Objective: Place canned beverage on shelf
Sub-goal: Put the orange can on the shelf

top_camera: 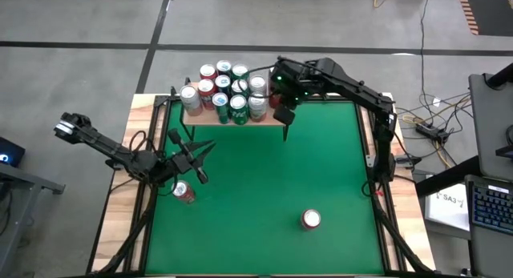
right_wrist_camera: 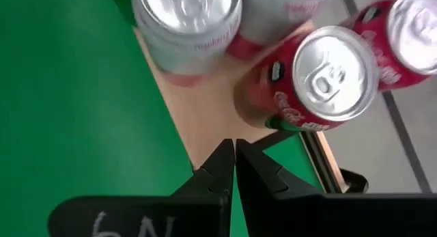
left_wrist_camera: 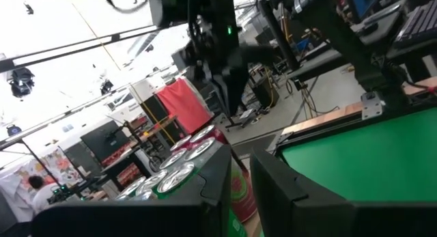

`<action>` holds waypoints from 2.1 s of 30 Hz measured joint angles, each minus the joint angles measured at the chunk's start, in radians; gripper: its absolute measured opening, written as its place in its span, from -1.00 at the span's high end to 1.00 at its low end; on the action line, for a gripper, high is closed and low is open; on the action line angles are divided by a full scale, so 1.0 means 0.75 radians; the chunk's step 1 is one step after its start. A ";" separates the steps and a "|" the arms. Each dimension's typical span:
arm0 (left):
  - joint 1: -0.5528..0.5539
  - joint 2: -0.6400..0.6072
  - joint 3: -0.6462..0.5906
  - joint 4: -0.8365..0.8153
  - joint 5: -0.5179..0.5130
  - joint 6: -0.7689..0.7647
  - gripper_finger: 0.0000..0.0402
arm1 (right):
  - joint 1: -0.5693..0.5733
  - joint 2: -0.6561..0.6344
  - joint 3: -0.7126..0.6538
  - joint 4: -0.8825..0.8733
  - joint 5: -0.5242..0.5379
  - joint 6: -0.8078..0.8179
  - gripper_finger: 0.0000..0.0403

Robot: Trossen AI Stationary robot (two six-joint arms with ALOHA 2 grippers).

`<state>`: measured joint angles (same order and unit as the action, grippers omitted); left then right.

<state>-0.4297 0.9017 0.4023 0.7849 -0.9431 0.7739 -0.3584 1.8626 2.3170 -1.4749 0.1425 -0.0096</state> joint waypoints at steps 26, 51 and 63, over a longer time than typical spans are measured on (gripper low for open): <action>-0.002 0.001 0.013 -0.001 0.000 0.004 0.80 | -0.080 0.005 -0.161 0.227 0.090 -0.078 0.96; -0.067 0.102 0.076 -0.042 0.000 -0.196 0.80 | 0.258 -0.129 -0.154 0.215 0.089 0.063 0.96; -0.371 0.252 0.508 -1.191 -0.569 -0.392 0.80 | 0.628 -0.264 -0.486 0.303 0.094 0.383 0.96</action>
<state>-0.7078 1.0907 0.7833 -0.1082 -1.3698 0.4796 0.1123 1.6646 1.9526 -1.2473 0.2128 0.2773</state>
